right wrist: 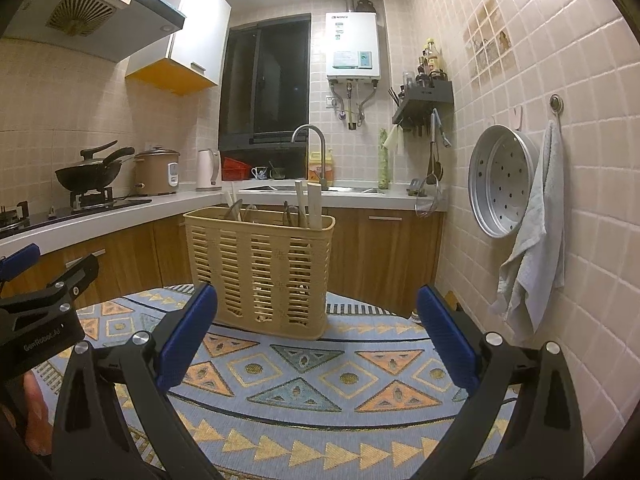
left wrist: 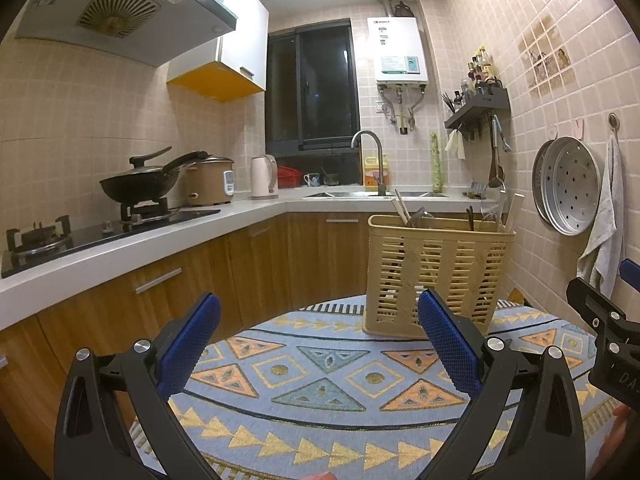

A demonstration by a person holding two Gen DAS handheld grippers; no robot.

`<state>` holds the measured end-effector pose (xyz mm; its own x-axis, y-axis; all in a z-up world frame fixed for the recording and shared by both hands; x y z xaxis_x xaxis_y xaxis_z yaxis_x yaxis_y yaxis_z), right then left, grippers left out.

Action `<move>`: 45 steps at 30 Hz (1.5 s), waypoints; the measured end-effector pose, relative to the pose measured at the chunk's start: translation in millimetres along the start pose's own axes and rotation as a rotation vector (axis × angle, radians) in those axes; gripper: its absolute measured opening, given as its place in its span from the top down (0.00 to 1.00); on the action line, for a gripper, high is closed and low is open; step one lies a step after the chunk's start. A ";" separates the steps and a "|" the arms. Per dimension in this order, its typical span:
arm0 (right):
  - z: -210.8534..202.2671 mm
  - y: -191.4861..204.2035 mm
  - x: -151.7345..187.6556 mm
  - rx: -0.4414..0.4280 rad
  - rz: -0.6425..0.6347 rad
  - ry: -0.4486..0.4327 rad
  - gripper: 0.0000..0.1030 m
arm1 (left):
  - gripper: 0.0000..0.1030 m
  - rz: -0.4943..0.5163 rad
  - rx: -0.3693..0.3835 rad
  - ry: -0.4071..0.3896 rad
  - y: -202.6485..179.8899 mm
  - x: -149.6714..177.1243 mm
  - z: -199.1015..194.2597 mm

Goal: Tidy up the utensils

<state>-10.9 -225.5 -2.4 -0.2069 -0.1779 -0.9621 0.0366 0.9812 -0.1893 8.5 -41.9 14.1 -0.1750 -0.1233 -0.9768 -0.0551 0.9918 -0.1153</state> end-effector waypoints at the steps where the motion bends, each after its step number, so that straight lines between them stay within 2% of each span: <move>1: -0.1 0.5 -0.2 -0.001 -0.003 0.000 0.07 | 0.07 0.002 0.001 -0.001 -0.4 0.2 -0.2; 34: 3.7 1.9 2.5 -0.007 0.001 0.018 0.07 | 0.07 0.041 -0.001 -0.006 -4.1 1.4 -4.5; 45: 5.5 -3.9 3.8 -0.019 0.033 0.026 0.07 | 0.07 0.034 -0.001 0.021 -0.9 2.1 0.0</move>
<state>-6.4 -230.4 -6.4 -0.2310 -0.1440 -0.9622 0.0254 0.9878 -0.1539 8.1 -43.0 12.2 -0.1972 -0.0905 -0.9762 -0.0501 0.9954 -0.0822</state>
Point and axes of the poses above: each gripper's, at about its wrist camera, not at the fingertips, and z roughly the way its jaws point, y to its left, x to its underside, the point moved 1 cm from there along z, roughly the way its jaws point, and after that the axes turned 10 degrees about -z, right-handed, at the moved point
